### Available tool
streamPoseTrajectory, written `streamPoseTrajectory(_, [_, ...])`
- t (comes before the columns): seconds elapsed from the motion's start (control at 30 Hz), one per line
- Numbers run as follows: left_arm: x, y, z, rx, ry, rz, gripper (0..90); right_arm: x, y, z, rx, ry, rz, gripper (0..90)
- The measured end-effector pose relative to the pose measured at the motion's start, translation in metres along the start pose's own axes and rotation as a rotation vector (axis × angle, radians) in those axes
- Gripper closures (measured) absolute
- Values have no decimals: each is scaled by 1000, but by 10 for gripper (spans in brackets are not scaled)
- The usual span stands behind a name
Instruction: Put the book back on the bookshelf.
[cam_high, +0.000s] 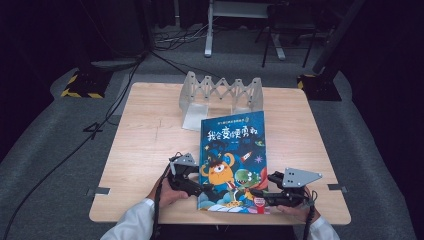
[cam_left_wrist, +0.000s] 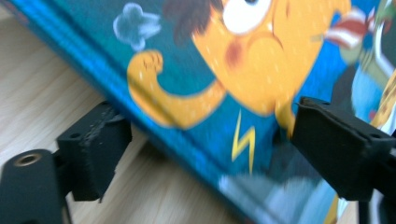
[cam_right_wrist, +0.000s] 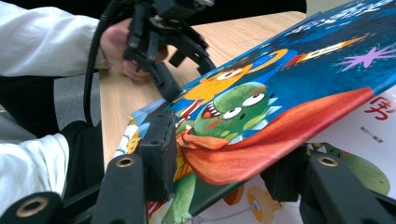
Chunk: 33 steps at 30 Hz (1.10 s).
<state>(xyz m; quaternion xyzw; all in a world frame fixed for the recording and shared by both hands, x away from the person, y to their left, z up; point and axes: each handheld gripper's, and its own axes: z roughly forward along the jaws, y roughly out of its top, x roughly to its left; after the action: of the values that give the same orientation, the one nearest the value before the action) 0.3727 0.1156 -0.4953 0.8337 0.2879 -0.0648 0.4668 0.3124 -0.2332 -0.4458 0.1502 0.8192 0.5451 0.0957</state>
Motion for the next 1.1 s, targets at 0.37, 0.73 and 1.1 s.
streamPoseTrajectory(0.37, [3, 10, -3, -39, -20, 28, 122, 0, 1, -2, 0, 20, -49, 530])
streamPoseTrajectory(0.73, [-28, 17, -43, -226, 63, 212, 436, -12, -6, 1, 119, -103, -42, 581])
streamPoseTrajectory(1.1, [-51, 19, -34, -222, 104, 318, 588, -20, -17, 2, 125, -180, 5, 600])
